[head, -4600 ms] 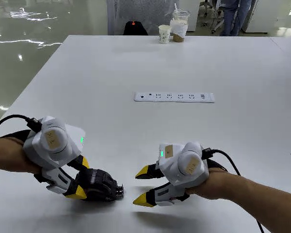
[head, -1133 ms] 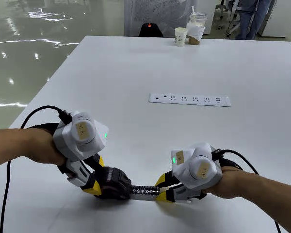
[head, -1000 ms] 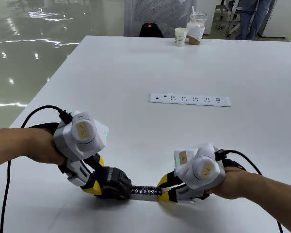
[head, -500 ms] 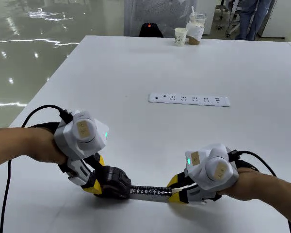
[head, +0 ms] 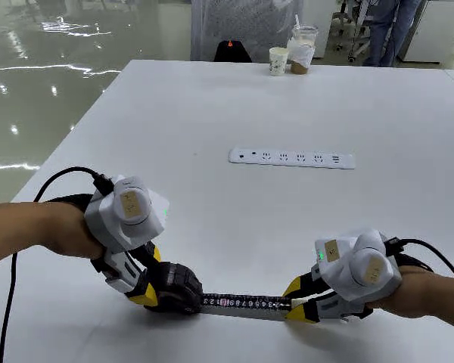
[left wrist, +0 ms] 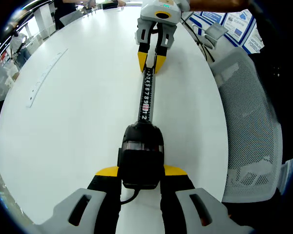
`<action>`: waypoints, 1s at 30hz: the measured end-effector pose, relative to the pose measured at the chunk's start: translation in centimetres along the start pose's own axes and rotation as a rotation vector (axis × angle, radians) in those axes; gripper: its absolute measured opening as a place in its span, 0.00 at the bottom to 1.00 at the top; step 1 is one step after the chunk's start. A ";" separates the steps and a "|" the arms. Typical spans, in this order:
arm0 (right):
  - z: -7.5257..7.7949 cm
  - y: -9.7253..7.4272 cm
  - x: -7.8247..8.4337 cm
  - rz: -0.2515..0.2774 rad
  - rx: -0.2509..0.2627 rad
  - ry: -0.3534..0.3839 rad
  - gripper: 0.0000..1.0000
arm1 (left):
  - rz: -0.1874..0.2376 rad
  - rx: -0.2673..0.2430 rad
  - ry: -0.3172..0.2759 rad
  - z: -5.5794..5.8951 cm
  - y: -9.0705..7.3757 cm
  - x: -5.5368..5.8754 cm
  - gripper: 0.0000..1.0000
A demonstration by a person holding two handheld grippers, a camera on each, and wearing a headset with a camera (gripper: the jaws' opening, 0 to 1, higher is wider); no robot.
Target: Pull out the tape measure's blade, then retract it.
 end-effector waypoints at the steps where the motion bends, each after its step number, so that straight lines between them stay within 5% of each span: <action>1: 0.0 -0.1 0.1 -0.002 0.001 0.002 0.10 | 0.000 0.000 -0.001 0.0 0.0 0.0 0.24; 30: 0.4 -4.1 4.7 -0.063 0.022 0.044 0.09 | -0.003 0.001 -0.007 -0.1 0.0 0.0 0.24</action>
Point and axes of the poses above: the centre of the closed fingertips' face, and the gripper's own axes: y roughly forward along the fingers, z roughly to its right, x roughly out of its underside, the point moved 7 cm from there along -y, roughly backward along the fingers, and after that the axes turned 15 degrees about x, right-handed, at the moved point
